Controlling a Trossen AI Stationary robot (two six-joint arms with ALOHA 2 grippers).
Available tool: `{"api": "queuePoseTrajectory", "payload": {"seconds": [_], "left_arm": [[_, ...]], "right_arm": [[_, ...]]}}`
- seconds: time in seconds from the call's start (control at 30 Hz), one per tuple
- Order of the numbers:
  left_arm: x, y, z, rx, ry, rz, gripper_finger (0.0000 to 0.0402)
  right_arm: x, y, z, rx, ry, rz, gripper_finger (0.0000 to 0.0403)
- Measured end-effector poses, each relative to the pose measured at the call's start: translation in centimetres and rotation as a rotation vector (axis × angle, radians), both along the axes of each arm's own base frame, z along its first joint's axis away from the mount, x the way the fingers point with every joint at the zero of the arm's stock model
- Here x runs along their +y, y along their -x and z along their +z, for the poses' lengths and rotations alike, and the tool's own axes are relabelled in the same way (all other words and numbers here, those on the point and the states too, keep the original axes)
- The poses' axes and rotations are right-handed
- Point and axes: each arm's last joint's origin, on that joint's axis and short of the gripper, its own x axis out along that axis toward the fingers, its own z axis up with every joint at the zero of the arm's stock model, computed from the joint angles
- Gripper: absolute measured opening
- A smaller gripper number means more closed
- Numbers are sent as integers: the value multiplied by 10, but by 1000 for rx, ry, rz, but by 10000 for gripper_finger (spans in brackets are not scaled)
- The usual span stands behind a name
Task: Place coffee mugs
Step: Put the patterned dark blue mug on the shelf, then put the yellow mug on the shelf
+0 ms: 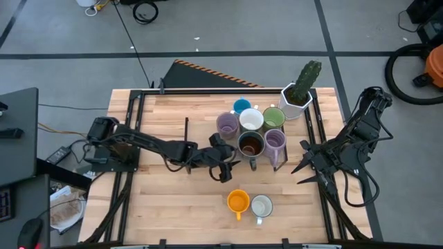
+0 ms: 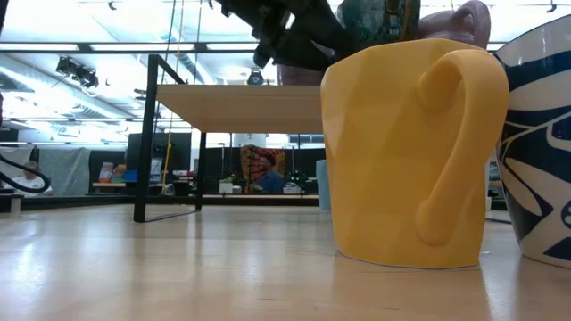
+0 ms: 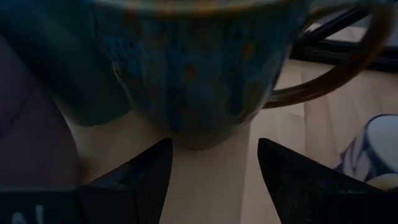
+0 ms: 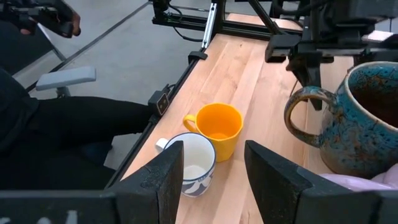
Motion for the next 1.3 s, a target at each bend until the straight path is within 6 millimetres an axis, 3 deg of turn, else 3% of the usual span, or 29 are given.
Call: {"api": "queuePoseTrajectory", "payload": {"seconds": [0.3,0.63,1.0,1.3], "left_arm": [[-20,12,16,6,92,-97,242],[-84,14,41,104,130,-221,242],[-136,-19,24,298,213,-227,242],[-144,-43,10,348,261,-182,242]], "right_arm": [[0,0,0,5,2,-1,176],[0,0,0,7,-3,-5,176],[0,0,0,4,0,-14,176],[-1,0,-1,5,0,-15,176]]}}
